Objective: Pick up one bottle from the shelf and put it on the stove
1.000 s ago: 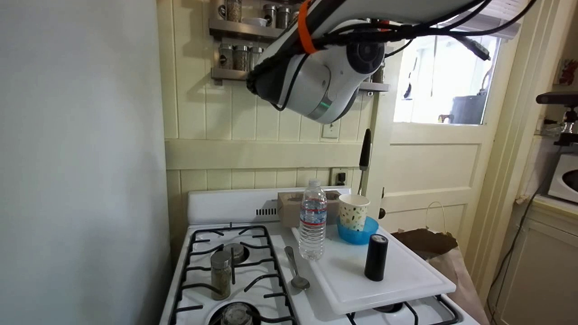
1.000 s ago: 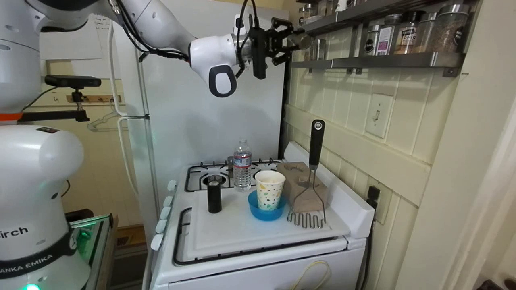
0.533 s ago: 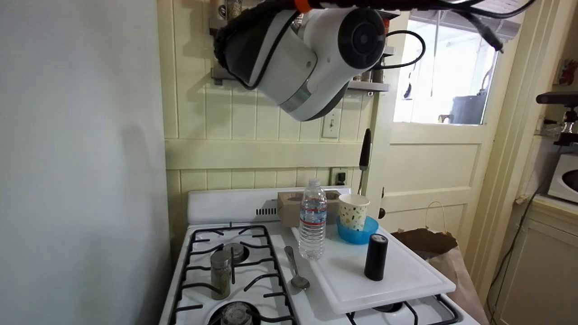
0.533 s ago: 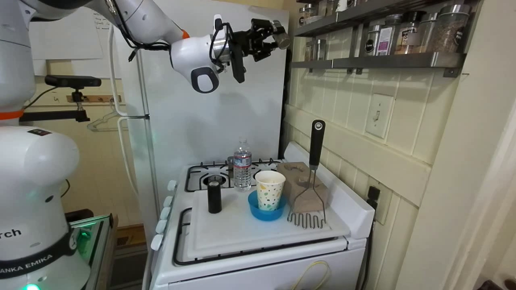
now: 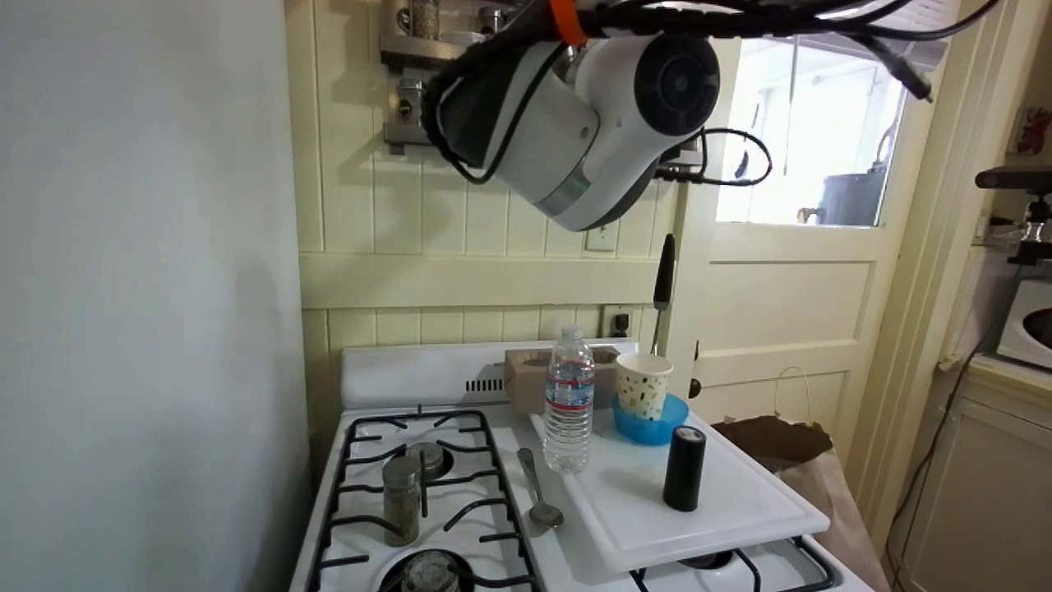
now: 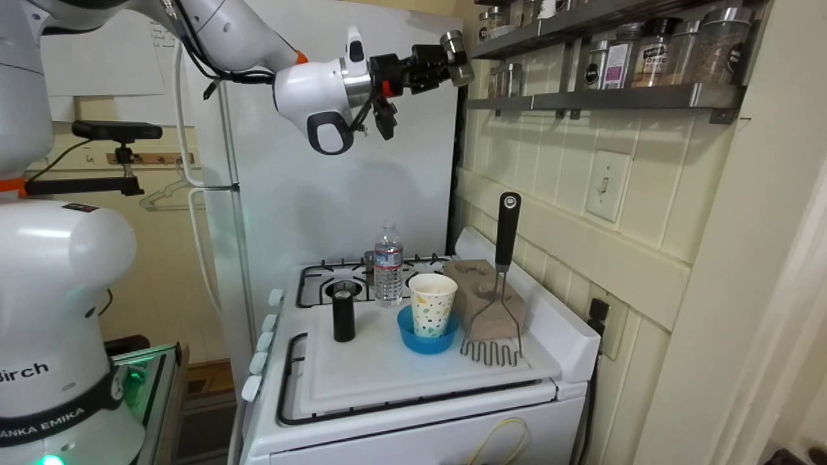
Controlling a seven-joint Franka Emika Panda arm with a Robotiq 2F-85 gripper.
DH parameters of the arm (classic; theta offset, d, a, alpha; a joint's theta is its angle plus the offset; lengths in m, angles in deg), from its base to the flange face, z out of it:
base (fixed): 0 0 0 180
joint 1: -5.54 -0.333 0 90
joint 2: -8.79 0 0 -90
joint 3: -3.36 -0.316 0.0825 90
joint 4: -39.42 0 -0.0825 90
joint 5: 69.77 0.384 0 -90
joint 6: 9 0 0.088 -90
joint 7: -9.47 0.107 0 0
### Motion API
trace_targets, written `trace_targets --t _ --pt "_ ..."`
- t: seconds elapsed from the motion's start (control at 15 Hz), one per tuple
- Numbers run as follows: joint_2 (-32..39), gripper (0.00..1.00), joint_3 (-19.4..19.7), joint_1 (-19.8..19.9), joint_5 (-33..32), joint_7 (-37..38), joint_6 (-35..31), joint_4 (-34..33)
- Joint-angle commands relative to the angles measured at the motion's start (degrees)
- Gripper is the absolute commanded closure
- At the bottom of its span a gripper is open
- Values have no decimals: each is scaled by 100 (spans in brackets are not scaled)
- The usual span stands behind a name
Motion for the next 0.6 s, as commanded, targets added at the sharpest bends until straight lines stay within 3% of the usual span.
trace_targets --t 0.0,0.53 --pt "-20 75 426 -556 -93 1551 -104 632" --pt "149 75 725 -1368 -9 4952 -106 1919"
